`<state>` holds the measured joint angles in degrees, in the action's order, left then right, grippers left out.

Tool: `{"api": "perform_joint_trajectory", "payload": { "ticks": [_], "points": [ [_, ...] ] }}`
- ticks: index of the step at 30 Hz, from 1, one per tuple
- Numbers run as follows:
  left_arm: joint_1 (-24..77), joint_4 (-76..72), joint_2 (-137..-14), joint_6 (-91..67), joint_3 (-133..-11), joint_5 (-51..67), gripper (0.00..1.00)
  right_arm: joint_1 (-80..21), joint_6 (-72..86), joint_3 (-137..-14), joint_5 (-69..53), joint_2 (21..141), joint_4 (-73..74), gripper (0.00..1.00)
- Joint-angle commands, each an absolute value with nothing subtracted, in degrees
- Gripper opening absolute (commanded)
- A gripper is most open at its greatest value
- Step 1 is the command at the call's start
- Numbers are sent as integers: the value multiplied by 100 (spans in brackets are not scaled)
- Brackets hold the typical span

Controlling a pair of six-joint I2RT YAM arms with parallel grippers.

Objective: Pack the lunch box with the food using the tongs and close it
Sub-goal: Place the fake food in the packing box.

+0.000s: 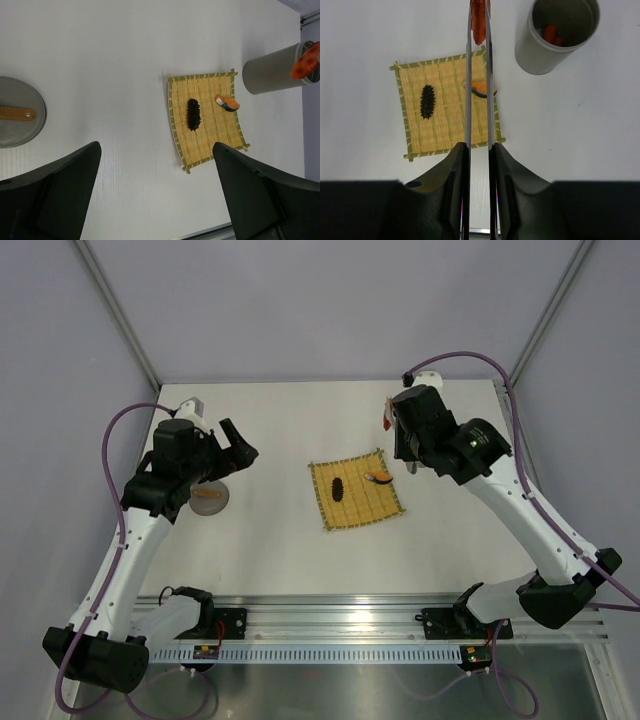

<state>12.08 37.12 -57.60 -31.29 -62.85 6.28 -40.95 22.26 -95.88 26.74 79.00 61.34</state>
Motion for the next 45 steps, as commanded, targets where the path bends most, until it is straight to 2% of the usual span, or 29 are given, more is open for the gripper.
{"api": "perform_joint_trajectory", "payload": {
  "ticks": [1,9,19,24,26,28,33,36,37,40,43,45],
  "points": [
    [1178,3401,-5818,-3067,-6311,765,98,-3719,1960,-9949,3217,7752,6179,10],
    [1178,3331,-5880,-3085,-6275,799,98,-2787,1530,-9712,3155,7602,5837,10],
    [1178,3357,-5792,-3085,-6258,721,98,-2479,1353,-9457,3068,7963,5520,9],
    [1178,3419,-5757,-3059,-6249,694,98,-2461,1415,-9317,2971,7989,5467,28],
    [1178,3419,-5739,-3059,-6240,694,98,-2461,1441,-9281,2971,8024,5476,30],
    [1178,3419,-5704,-3067,-6214,686,98,-2461,1450,-9264,2962,8016,5476,41],
    [1178,3471,-5643,-3067,-6231,677,98,-2470,1468,-9351,2830,7963,5511,51],
    [1178,3489,-5573,-3067,-6223,633,98,-2470,1459,-9369,2672,7902,5519,49],
    [1186,3489,-5555,-3059,-6205,624,98,-2461,1459,-9378,2507,7875,5528,42],
    [1178,3498,-5546,-3067,-6188,607,98,-2470,1477,-9334,1736,7726,5432,36],
    [1178,3507,-5572,-3067,-6187,580,98,-2478,1573,-9229,612,7541,5212,36],
    [1186,3577,-5572,-3041,-6205,510,98,-2644,1705,-9141,414,7471,5142,36]
  ]
}}
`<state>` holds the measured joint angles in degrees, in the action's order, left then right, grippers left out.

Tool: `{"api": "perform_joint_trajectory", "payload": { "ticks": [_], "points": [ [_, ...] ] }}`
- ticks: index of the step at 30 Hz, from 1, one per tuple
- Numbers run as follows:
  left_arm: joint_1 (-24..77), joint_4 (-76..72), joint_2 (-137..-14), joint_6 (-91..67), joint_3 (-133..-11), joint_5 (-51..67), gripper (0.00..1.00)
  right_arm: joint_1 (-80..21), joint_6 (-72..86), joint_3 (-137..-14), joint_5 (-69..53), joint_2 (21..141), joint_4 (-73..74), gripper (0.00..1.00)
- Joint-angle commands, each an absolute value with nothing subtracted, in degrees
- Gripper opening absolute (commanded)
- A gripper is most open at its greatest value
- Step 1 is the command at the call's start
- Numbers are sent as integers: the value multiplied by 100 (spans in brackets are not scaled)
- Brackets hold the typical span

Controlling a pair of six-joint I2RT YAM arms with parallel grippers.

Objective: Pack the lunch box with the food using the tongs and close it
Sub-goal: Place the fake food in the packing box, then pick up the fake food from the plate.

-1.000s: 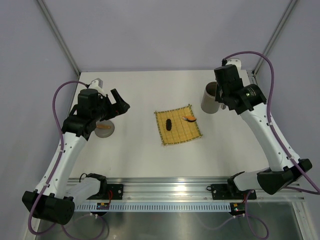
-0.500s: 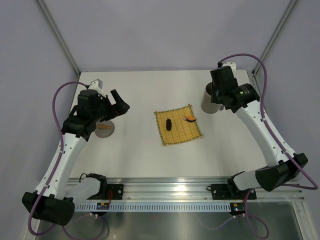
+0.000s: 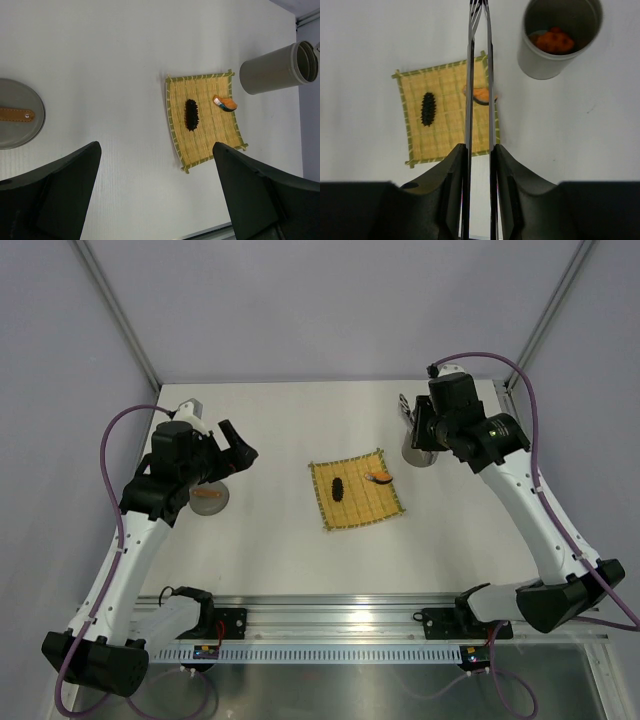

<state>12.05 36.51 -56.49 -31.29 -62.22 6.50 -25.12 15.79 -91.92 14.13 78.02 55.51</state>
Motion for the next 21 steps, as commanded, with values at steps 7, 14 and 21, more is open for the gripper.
{"api": "perform_joint_trajectory", "payload": {
  "ticks": [7,14,21],
  "points": [
    [1178,3647,-5520,-3032,-6179,352,98,-3768,1951,-8649,571,7734,5115,38],
    [1169,3709,-5432,-3023,-6135,299,98,-4139,2329,-7788,457,7928,4825,48],
    [1169,3683,-5388,-3059,-6056,343,98,-4210,2426,-7594,439,8007,4737,56]
  ]
}}
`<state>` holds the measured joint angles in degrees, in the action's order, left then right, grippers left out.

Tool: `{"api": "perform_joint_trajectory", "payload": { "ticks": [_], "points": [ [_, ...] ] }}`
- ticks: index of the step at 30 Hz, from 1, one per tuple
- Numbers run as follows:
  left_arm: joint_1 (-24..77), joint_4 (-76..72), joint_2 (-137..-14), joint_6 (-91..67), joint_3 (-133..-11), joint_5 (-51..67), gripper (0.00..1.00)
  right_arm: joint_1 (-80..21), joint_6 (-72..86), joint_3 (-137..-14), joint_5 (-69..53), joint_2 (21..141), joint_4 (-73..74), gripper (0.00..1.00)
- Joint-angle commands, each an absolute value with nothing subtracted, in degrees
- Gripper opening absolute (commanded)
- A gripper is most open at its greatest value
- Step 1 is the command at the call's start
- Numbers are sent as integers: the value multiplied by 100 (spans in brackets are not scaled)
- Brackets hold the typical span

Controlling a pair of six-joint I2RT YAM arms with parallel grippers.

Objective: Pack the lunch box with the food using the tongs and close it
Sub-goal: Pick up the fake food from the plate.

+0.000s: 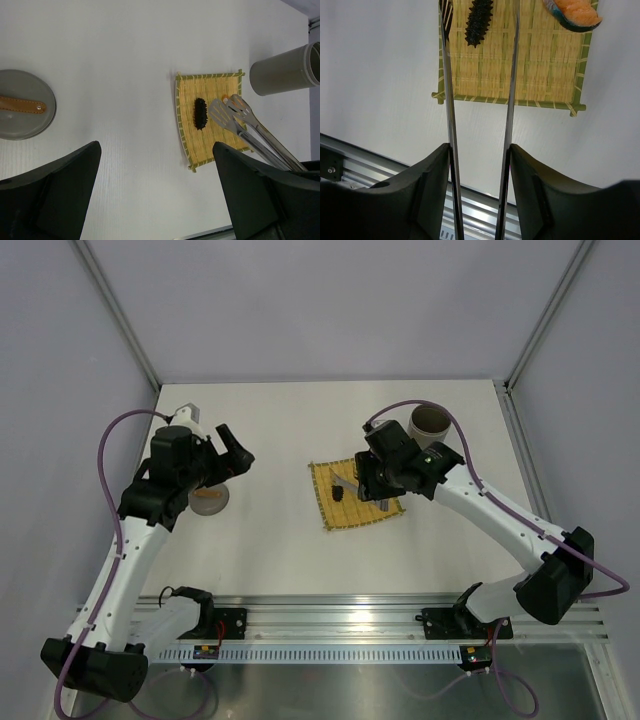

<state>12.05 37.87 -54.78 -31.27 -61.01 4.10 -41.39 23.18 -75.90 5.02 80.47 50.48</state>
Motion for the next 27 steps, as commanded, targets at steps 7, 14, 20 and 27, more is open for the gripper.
{"api": "perform_joint_trajectory", "payload": {
  "ticks": [7,14,20,27],
  "points": [
    [1178,3691,-5335,-3050,-6003,343,98,-4342,2470,-7550,431,8279,4685,58],
    [1169,3700,-5309,-3041,-5994,334,99,-4500,2514,-7541,492,8621,4676,52],
    [1178,3674,-5317,-3041,-5959,343,99,-4553,2522,-7576,624,8806,4755,43],
    [1178,3665,-5326,-3041,-5959,343,99,-4570,2487,-7804,878,8719,4930,26]
  ]
}}
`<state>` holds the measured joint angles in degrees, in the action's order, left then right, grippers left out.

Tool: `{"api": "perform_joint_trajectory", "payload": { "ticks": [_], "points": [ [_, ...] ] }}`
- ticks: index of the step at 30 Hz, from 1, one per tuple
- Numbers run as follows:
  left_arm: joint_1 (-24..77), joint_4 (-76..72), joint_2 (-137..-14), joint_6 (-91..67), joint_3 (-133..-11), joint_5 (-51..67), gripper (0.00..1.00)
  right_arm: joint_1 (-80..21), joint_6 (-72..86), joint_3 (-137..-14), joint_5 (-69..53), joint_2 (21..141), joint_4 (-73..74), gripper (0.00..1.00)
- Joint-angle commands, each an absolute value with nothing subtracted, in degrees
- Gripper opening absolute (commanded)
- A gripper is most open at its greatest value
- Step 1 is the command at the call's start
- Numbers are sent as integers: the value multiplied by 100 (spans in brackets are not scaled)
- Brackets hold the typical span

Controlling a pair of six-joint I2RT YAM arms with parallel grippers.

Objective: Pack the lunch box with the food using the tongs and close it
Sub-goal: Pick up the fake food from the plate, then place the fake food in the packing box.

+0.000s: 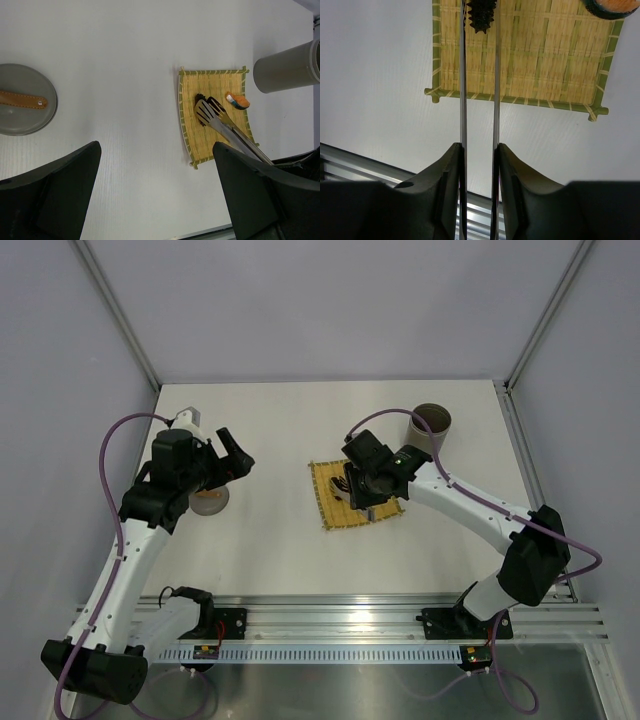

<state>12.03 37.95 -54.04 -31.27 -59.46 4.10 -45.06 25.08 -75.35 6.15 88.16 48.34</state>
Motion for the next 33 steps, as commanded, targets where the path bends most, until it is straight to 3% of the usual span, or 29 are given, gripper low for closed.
{"api": "perform_joint_trajectory", "payload": {
  "ticks": [1,7,15,24,33],
  "points": [
    [1169,3665,-5317,-3041,-5959,343,99,-4562,2505,-7848,940,8675,4957,24],
    [1169,3665,-5326,-3032,-5985,378,99,-4570,2417,-8313,1511,8289,5159,19],
    [1151,3718,-5326,-2980,-6064,343,99,-4465,2154,-9262,2776,7998,5871,20],
    [1125,3709,-5326,-2971,-6082,395,99,-2868,1644,-9440,2593,7726,5775,19],
    [1125,3762,-5291,-2918,-6117,351,99,-2250,1582,-9220,2716,7849,5581,19]
  ]
}}
